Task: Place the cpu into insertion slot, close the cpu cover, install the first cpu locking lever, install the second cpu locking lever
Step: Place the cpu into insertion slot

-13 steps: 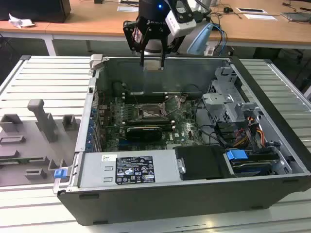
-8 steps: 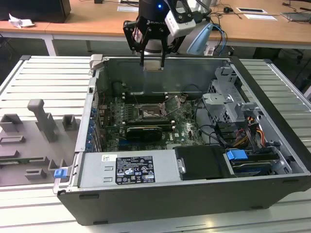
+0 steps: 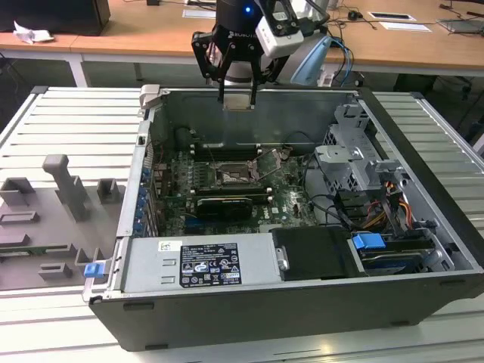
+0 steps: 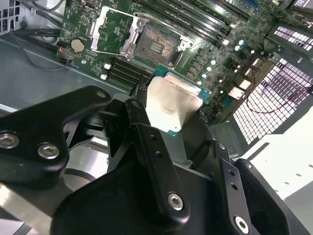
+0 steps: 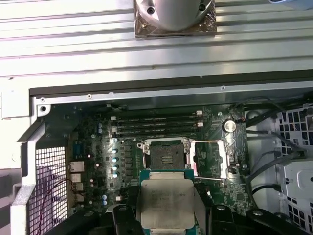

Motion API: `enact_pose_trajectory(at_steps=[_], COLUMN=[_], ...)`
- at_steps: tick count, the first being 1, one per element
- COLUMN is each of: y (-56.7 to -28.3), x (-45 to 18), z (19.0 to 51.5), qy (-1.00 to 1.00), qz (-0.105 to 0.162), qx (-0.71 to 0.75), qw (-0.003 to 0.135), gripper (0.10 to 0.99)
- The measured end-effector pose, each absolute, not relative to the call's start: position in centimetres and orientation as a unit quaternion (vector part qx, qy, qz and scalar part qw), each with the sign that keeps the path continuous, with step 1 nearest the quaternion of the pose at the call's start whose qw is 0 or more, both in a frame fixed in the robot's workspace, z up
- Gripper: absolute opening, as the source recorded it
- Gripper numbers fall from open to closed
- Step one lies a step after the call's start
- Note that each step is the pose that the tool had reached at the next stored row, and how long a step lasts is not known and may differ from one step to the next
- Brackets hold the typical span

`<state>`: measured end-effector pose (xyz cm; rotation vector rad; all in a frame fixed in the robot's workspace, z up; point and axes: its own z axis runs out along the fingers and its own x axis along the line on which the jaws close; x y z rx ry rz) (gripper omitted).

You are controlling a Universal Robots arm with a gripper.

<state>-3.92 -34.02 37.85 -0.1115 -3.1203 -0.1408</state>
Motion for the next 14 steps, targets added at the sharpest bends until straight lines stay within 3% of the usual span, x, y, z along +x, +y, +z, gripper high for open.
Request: enact_pose_trajectory(at_steps=[14], y=[-34.02], x=[-3.92], z=[37.84], qy=[-0.997], qz=[-0.045], qx=[-0.062], qw=[0.007], gripper=[0.529])
